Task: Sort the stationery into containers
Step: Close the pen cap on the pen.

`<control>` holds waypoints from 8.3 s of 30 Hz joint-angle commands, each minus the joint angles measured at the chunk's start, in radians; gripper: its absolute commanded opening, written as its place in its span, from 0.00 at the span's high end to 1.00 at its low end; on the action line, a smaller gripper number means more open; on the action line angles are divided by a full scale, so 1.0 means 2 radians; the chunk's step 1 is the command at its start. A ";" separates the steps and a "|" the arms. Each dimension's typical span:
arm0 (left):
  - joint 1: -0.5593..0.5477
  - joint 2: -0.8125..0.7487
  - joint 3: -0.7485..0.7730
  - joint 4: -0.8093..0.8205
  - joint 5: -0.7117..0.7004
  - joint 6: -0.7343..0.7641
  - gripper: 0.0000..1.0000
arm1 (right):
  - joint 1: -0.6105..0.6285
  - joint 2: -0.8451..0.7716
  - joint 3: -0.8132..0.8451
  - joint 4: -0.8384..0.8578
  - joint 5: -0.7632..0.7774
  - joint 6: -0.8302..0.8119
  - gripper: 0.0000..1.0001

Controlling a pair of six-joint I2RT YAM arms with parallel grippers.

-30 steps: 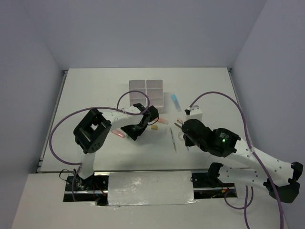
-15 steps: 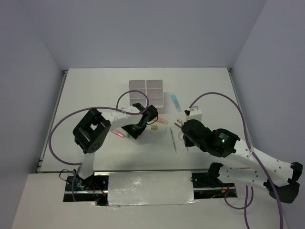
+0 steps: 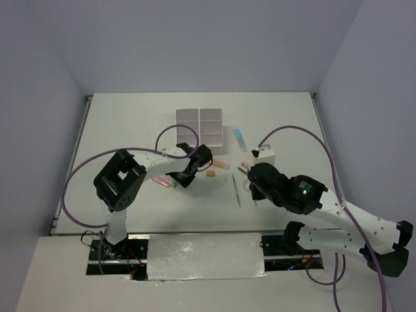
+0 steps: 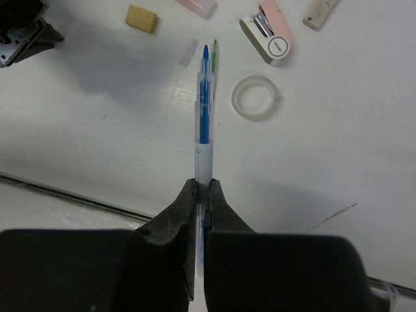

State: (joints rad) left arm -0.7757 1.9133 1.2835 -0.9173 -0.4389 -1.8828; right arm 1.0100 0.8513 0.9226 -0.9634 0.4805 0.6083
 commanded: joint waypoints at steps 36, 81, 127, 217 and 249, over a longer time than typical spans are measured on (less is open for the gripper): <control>-0.059 -0.605 -0.353 0.701 0.094 0.509 1.00 | 0.009 -0.133 -0.253 0.610 -0.331 -0.023 1.00; -0.059 -0.598 -0.376 0.897 0.262 0.472 1.00 | 0.108 -0.094 -0.135 0.560 -0.214 -0.046 1.00; -0.059 -0.580 -0.376 0.884 0.270 0.480 1.00 | 0.115 -0.082 -0.105 0.530 -0.198 -0.059 1.00; -0.059 -0.579 -0.241 0.669 0.304 0.598 0.53 | 0.115 -0.084 -0.076 0.595 -0.170 -0.185 1.00; -0.060 -0.566 -0.241 0.722 0.424 0.621 1.00 | 0.114 -0.039 -0.040 0.565 -0.249 -0.203 0.41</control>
State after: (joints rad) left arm -0.8890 0.7822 0.7647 0.4492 0.3248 -0.6788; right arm 1.2373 0.7631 0.7811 0.1642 0.0387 0.2241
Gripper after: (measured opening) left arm 0.225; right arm 0.588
